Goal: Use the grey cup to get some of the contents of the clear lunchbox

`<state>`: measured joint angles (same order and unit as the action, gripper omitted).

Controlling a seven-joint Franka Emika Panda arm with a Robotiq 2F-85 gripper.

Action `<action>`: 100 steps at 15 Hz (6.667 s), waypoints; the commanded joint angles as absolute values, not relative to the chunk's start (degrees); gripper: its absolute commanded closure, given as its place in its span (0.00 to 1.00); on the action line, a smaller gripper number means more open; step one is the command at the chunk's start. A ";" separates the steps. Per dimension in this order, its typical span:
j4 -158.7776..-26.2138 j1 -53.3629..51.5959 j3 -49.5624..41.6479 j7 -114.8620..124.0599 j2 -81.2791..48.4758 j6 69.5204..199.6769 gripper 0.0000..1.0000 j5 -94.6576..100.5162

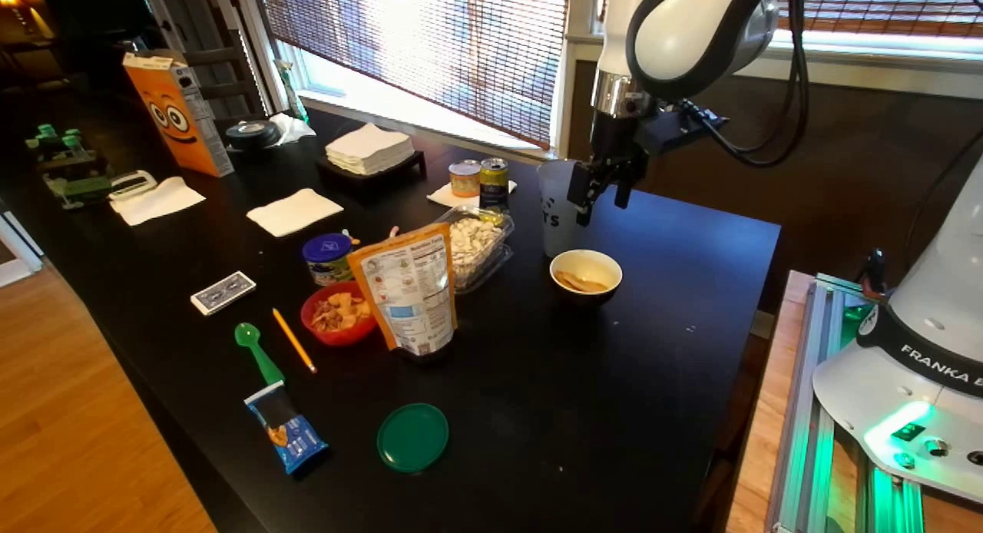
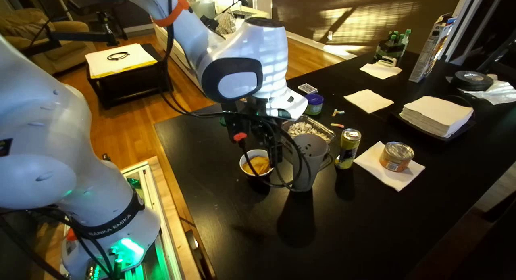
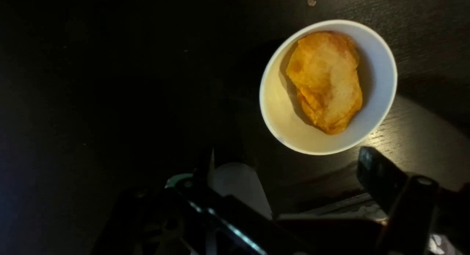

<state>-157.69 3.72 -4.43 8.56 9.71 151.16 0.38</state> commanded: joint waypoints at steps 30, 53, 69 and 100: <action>-147.32 10.77 3.06 -11.63 -18.06 181.14 0.00 -28.55; -148.33 22.83 14.07 -13.95 -14.63 189.45 0.00 -24.49; -146.02 47.27 34.63 -14.23 -28.32 202.28 0.00 -10.87; -138.51 42.50 22.47 6.25 -36.31 204.67 0.00 21.73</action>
<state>-140.62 43.22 23.10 4.22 -34.40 204.73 18.69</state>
